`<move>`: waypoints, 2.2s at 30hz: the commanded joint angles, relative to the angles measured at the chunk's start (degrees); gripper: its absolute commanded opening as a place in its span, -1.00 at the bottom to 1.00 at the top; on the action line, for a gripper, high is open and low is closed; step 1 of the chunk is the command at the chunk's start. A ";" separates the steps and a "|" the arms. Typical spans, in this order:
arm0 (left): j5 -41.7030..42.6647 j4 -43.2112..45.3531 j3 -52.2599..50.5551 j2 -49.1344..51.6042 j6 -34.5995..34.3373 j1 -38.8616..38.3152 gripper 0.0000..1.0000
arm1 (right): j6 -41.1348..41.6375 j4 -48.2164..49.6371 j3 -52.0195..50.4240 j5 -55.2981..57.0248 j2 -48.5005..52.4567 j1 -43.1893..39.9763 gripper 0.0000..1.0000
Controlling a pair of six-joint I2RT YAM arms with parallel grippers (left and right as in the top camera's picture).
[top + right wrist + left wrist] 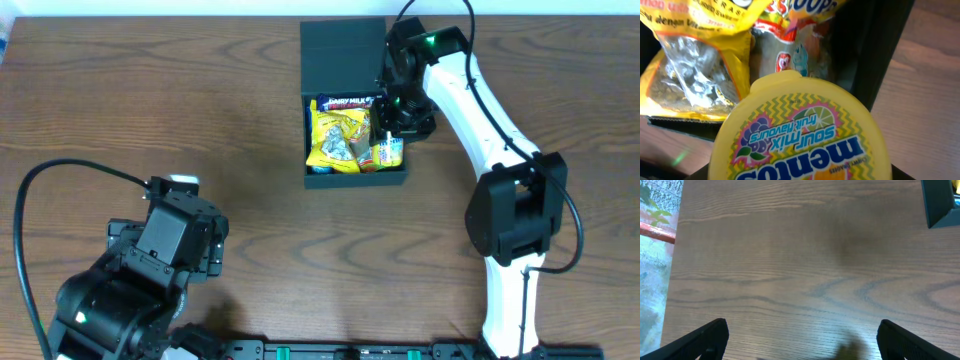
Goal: Pack container
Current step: 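Lift the Mentos tub with the right gripper into the black box, then lower the tub into the box's right side and open the right gripper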
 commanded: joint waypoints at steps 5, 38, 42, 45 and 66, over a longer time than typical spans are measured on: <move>-0.79 -0.22 0.09 -0.07 -1.05 0.20 0.91 | -0.85 -1.18 1.14 -0.09 -0.90 0.04 -0.97; -0.79 -0.22 0.09 -0.07 -1.05 0.20 0.91 | -1.36 -0.74 1.14 2.32 4.42 1.84 -0.13; -0.79 -0.22 0.09 -0.07 -1.05 0.20 0.91 | -1.29 -1.25 1.14 2.29 4.37 1.81 0.10; -0.79 -0.22 0.09 -0.07 -1.05 0.20 0.91 | -1.27 -1.53 1.14 2.29 3.96 1.81 0.25; -0.79 -0.22 0.09 -0.07 -1.05 0.20 0.91 | -1.27 1.29 1.31 9.68 -15.96 1.66 0.99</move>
